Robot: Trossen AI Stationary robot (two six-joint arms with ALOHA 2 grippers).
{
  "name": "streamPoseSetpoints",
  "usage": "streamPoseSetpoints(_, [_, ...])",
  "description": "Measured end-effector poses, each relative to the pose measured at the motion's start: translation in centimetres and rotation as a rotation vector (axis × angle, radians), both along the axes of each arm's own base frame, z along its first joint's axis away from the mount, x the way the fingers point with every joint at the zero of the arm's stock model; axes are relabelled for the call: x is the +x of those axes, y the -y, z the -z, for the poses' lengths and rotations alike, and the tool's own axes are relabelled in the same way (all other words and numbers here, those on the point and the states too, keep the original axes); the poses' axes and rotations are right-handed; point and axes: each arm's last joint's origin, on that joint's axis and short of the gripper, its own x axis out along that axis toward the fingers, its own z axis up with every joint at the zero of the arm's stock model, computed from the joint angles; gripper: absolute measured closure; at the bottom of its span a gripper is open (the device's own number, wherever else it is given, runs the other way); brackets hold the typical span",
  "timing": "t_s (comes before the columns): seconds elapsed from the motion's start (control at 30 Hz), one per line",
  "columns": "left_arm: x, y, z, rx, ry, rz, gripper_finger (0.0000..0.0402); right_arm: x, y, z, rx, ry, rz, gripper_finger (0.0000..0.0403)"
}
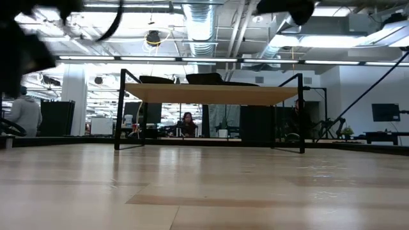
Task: Pick & Place Mini shaped plates
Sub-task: Stack the black drop-shaped plate on top of the black drop-shaped plate on the shelf
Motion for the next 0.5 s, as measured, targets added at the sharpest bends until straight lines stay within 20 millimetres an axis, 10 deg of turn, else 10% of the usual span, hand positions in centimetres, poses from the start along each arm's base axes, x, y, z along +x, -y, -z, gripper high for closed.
streamPoseSetpoints(0.5, [-3.6, 0.9, 3.3, 0.019, -0.222, -0.24, 0.0266, -0.4, -1.1, -0.6, 0.003, 0.056, -0.012, 0.0402])
